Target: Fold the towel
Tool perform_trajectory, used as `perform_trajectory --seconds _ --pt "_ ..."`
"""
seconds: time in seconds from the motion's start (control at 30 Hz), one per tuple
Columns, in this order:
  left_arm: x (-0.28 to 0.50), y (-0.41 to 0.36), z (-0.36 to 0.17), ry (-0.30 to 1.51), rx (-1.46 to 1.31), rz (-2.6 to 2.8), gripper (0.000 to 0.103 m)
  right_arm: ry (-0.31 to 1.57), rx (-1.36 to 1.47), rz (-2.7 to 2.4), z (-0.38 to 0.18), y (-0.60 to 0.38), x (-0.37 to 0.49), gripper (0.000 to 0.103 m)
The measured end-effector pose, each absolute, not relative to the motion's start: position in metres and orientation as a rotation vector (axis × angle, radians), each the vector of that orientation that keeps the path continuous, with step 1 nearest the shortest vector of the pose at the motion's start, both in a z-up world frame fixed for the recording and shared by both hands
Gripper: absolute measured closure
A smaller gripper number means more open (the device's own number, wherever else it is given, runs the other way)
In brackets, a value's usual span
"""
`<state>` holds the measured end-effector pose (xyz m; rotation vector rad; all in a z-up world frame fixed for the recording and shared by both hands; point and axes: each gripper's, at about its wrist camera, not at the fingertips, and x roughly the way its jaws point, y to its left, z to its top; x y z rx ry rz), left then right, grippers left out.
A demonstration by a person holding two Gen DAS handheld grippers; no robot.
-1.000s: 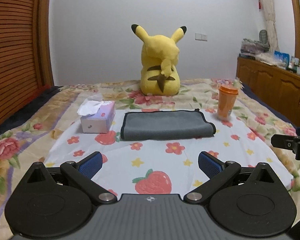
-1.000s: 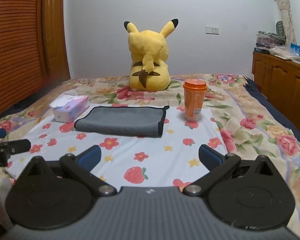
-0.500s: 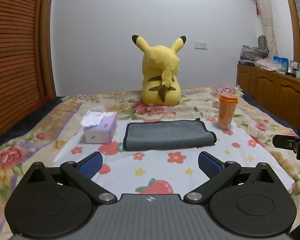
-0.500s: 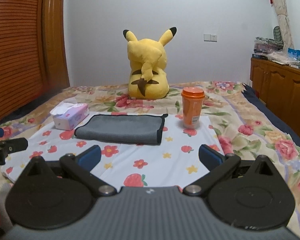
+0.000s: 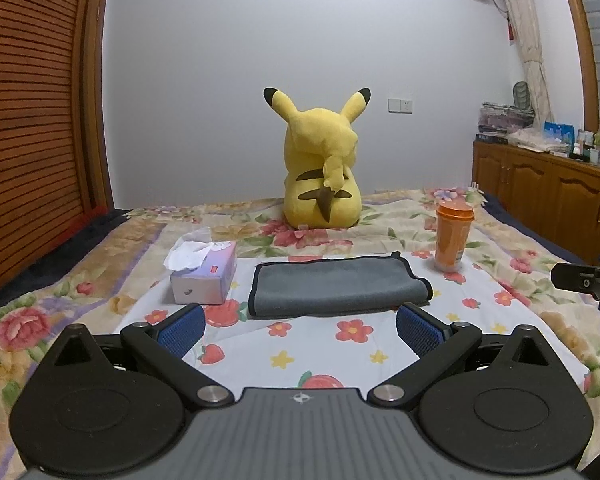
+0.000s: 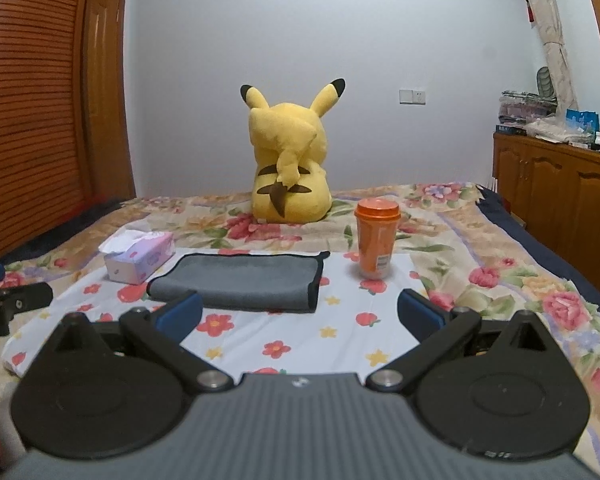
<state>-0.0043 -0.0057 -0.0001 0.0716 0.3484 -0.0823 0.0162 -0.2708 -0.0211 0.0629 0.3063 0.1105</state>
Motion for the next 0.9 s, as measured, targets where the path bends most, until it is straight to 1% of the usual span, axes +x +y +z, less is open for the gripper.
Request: perform_trajectory --seconds 0.9 --pt "-0.0049 -0.0053 -0.0013 0.354 0.069 -0.083 0.000 0.303 0.060 0.110 -0.0213 -0.2710 0.0153 0.000"
